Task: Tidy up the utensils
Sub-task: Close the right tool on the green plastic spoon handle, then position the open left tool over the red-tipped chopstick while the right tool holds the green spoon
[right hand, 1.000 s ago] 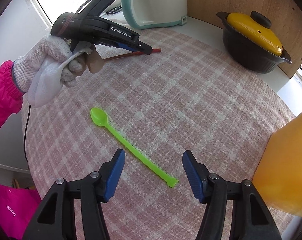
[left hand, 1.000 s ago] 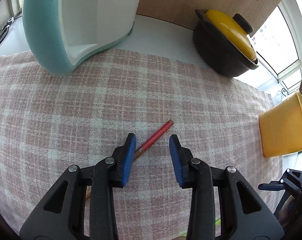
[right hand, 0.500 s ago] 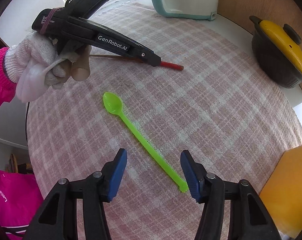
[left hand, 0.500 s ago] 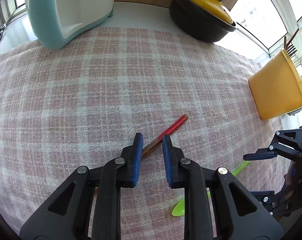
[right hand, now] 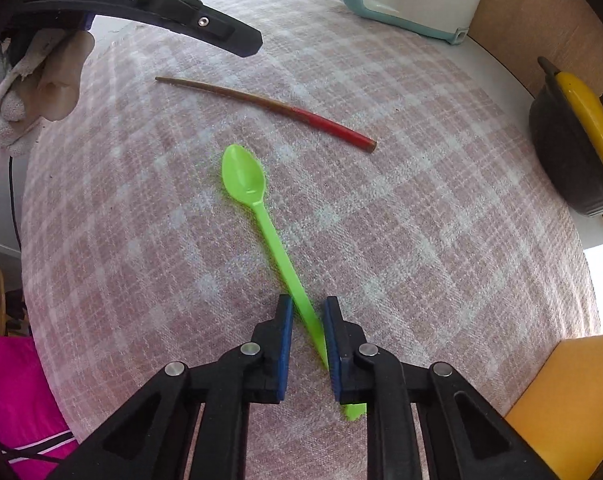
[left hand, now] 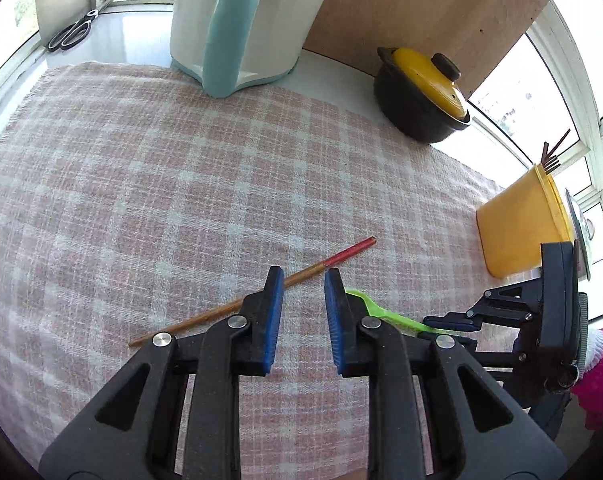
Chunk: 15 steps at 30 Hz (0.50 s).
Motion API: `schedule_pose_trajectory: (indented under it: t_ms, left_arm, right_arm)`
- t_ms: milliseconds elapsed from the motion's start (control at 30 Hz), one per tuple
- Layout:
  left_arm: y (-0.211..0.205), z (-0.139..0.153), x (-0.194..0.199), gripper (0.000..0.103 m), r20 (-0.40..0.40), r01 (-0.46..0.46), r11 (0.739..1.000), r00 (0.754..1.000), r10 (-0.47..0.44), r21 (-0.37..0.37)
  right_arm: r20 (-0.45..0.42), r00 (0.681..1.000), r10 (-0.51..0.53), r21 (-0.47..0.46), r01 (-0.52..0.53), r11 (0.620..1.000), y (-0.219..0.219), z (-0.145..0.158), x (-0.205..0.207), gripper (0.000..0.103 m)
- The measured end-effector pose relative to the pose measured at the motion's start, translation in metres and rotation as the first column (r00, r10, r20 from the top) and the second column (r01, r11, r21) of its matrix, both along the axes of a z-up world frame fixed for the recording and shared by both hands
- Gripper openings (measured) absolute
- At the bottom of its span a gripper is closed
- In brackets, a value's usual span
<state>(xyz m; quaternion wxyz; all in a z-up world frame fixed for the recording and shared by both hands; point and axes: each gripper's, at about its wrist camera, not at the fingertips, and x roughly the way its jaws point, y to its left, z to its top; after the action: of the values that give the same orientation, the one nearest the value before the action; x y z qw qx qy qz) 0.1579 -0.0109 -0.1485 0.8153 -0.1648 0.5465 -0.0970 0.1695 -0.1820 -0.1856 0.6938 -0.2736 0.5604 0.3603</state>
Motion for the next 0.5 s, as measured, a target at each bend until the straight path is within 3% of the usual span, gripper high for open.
schedule_pose_trajectory:
  t_ms: [67, 100, 200, 367, 500]
  left_arm:
    - [0.014, -0.006, -0.01, 0.055, -0.074, -0.077, 0.994, 0.995, 0.072, -0.073]
    - [0.021, -0.011, -0.014, 0.059, -0.109, -0.121, 0.986, 0.988, 0.109, -0.115]
    - [0.046, -0.028, -0.021, 0.059, -0.22, -0.257, 0.95, 0.951, 0.216, -0.178]
    - [0.066, -0.048, -0.017, 0.059, -0.279, -0.412, 0.888, 0.894, 0.35, -0.206]
    - [0.07, -0.054, -0.004, 0.059, -0.274, -0.454, 0.876, 0.873, 0.403, -0.16]
  right_arm:
    - [-0.005, 1.0, 0.001, -0.001, -0.001, 1.0, 0.0, 0.0, -0.001, 0.006]
    - [-0.013, 1.0, -0.004, -0.001, 0.004, 1.0, -0.003, 0.0, -0.003, 0.005]
    - [-0.033, 0.999, -0.022, 0.005, 0.023, 1.0, -0.021, 0.001, -0.009, 0.005]
    - [-0.05, 0.995, -0.081, 0.01, 0.082, 0.997, -0.054, 0.001, -0.017, 0.005]
    - [-0.048, 0.99, -0.131, 0.016, 0.132, 0.991, -0.079, 0.002, -0.021, 0.005]
